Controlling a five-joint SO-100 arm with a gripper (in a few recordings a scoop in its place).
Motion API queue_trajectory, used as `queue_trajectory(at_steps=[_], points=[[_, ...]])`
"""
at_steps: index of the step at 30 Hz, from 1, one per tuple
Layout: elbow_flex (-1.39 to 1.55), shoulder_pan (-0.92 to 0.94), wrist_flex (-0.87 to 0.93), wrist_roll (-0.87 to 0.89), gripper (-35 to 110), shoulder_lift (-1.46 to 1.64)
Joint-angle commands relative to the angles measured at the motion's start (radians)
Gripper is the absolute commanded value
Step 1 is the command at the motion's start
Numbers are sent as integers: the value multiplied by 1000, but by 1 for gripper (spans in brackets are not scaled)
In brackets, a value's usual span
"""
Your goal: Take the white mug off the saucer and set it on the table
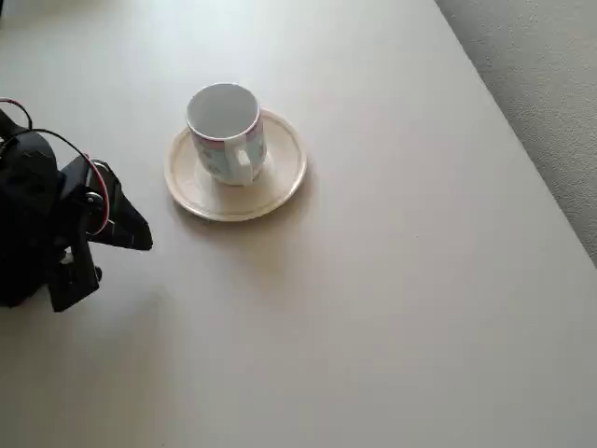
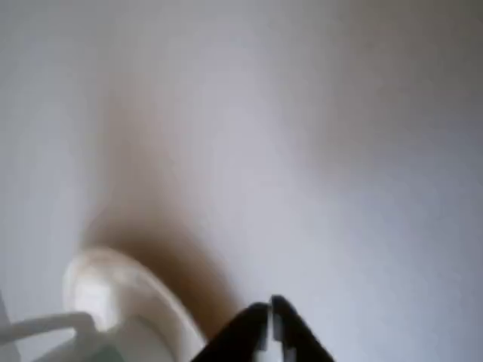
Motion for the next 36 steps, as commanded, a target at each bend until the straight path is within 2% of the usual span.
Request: queue_trajectory(at_steps=[1,17,20,21,24,29,36], points=[[5,-3,5,3,0,2],[8,-2,-12,-9,1,2],[-11,25,-38,-130,3,2],[-23,43,-43,-130,7,2],[-81,49,-49,-301,15,2],[-407,-77,64,-270,20,-103],[-1138,-241,314,-107,21,-813]])
